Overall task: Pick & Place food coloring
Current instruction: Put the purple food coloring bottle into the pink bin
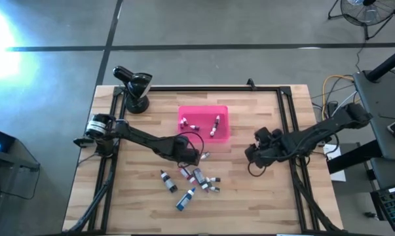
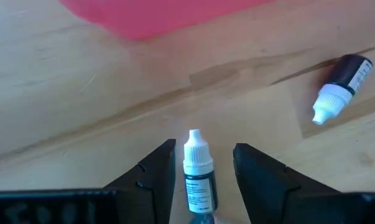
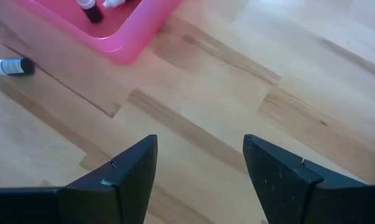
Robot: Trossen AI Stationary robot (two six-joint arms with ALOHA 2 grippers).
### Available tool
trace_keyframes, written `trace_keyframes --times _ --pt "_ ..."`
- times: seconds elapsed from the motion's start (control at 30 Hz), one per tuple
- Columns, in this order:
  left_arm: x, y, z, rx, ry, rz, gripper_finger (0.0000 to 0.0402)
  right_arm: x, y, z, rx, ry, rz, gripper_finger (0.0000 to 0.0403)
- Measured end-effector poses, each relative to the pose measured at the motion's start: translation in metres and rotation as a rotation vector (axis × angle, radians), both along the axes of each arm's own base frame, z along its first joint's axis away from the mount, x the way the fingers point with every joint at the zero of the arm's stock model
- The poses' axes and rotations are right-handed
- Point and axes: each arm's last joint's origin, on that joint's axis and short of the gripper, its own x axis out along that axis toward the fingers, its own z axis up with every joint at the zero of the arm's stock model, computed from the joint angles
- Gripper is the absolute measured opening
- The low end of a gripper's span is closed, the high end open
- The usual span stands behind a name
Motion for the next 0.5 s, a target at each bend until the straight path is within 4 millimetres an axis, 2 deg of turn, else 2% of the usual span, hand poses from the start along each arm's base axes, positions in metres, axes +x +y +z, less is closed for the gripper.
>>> trace_keyframes --times 0.5 --pt "-0.0019 0.0039 -0.0077 0.01 0.037 -0.024 0.013 0.0078 0.0031 -0.0046 0.002 -0.015 0.018 0.023"
